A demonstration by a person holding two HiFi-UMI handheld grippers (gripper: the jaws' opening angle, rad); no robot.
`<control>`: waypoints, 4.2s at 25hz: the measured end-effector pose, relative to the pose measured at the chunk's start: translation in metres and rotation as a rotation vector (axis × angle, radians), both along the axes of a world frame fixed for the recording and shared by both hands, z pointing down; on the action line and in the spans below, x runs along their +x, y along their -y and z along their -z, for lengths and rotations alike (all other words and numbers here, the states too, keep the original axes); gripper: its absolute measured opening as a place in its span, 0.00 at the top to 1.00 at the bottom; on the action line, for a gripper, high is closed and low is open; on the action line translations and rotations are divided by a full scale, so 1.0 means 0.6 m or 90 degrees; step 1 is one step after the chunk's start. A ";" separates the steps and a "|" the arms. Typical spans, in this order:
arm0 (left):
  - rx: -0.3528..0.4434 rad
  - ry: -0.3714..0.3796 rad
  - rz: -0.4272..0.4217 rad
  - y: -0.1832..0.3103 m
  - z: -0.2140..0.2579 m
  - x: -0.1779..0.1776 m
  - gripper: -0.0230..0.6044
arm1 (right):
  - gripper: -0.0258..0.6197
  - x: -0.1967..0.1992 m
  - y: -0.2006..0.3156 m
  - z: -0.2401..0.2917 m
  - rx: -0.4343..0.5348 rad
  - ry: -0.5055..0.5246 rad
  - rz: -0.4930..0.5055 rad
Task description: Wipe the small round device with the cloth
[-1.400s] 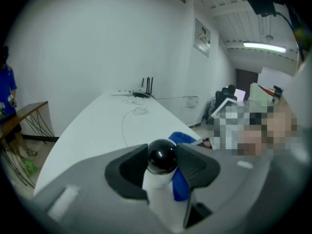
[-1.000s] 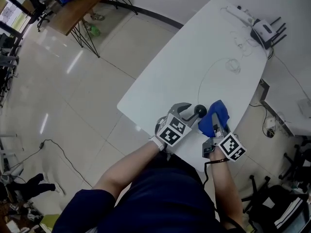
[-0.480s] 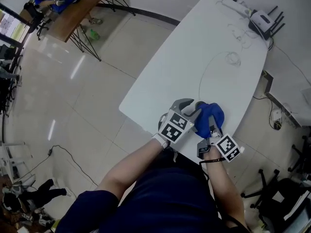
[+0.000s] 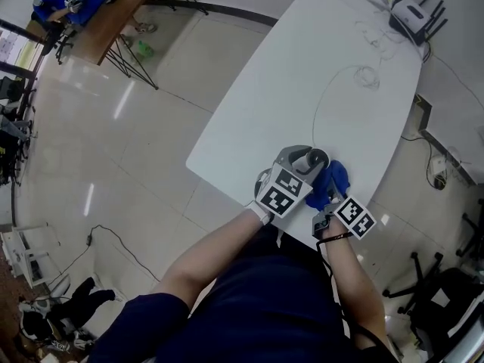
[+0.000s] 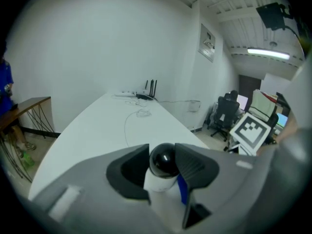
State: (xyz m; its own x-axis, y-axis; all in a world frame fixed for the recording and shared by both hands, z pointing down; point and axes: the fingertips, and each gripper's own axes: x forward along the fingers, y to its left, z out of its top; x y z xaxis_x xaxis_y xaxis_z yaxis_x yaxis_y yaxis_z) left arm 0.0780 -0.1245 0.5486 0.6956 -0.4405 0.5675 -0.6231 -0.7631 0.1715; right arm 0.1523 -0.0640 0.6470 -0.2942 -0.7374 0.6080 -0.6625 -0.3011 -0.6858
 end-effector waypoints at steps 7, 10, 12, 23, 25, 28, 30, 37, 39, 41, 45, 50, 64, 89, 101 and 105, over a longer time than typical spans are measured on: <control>0.026 0.002 -0.009 -0.006 0.014 -0.005 0.70 | 0.71 0.007 -0.006 0.016 -0.003 -0.057 0.038; 0.023 -0.013 -0.020 -0.035 0.029 -0.022 0.70 | 0.71 0.008 -0.014 0.048 0.031 -0.051 0.068; -0.002 -0.037 -0.035 -0.069 0.029 -0.025 0.70 | 0.71 0.004 -0.019 0.072 0.063 -0.037 0.089; -0.231 -0.274 -0.112 -0.166 0.058 -0.021 0.42 | 0.70 -0.105 -0.034 0.207 0.253 0.302 0.246; -0.234 -0.274 -0.155 -0.181 0.071 -0.020 0.42 | 0.68 -0.123 -0.042 0.221 0.258 0.330 0.284; -0.223 -0.243 -0.176 -0.195 0.069 -0.014 0.42 | 0.63 -0.150 -0.048 0.235 0.263 0.332 0.343; -0.216 -0.229 -0.160 -0.193 0.062 -0.011 0.46 | 0.53 -0.162 -0.048 0.244 0.269 0.329 0.367; -0.174 -0.255 -0.103 -0.174 0.075 -0.018 0.73 | 0.41 -0.154 -0.035 0.267 0.312 0.301 0.372; -0.126 -0.215 -0.093 -0.163 0.076 -0.023 0.74 | 0.41 -0.147 -0.029 0.266 0.322 0.270 0.355; -0.078 -0.167 -0.084 -0.142 0.078 -0.031 0.74 | 0.41 -0.133 -0.019 0.265 0.329 0.239 0.327; -0.011 -0.083 -0.099 -0.088 0.073 -0.033 0.75 | 0.41 -0.073 0.015 0.268 0.343 0.200 0.233; -0.027 -0.035 -0.168 -0.046 0.072 0.006 0.75 | 0.44 0.002 0.054 0.260 0.347 0.180 0.113; -0.422 -0.264 -0.171 0.041 0.009 -0.048 0.74 | 0.54 0.033 0.072 0.213 0.296 0.191 0.037; -0.134 0.134 -0.097 0.056 -0.079 -0.102 0.72 | 0.59 0.047 0.043 0.230 0.306 0.172 0.029; -0.219 -0.216 -0.029 -0.040 0.088 -0.007 0.72 | 0.60 0.051 0.036 0.234 0.311 0.166 0.018; -0.292 -0.281 0.094 -0.023 0.031 -0.033 0.72 | 0.61 0.050 0.038 0.228 0.302 0.165 0.016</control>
